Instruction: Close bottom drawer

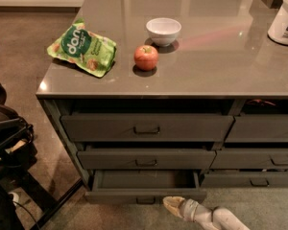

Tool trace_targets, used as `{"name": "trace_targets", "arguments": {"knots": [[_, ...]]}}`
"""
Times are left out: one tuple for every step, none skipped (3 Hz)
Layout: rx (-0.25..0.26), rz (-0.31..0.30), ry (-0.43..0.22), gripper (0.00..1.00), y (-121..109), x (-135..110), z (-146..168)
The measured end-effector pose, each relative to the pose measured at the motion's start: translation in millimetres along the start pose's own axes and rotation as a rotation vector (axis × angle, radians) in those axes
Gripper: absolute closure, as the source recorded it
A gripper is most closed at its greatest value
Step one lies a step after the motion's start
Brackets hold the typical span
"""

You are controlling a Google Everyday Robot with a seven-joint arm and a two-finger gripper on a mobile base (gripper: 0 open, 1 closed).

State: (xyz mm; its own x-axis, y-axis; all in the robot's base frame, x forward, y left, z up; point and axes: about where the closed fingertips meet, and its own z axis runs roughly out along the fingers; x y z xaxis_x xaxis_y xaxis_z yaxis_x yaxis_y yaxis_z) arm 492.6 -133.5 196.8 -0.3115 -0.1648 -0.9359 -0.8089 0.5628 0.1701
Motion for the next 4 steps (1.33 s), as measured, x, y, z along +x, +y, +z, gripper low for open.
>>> {"name": "trace_targets", "arguments": {"knots": [[0.0, 0.0, 0.0, 1.0, 0.0, 0.0, 0.0], [0.026, -0.009, 0.02, 1.0, -3.3, 7.3, 6.0], [0.063, -0.022, 0.031, 1.0, -16.5, 17.4, 14.5], [0.089, -0.038, 0.034, 1.0, -26.4, 20.4, 19.6]]}}
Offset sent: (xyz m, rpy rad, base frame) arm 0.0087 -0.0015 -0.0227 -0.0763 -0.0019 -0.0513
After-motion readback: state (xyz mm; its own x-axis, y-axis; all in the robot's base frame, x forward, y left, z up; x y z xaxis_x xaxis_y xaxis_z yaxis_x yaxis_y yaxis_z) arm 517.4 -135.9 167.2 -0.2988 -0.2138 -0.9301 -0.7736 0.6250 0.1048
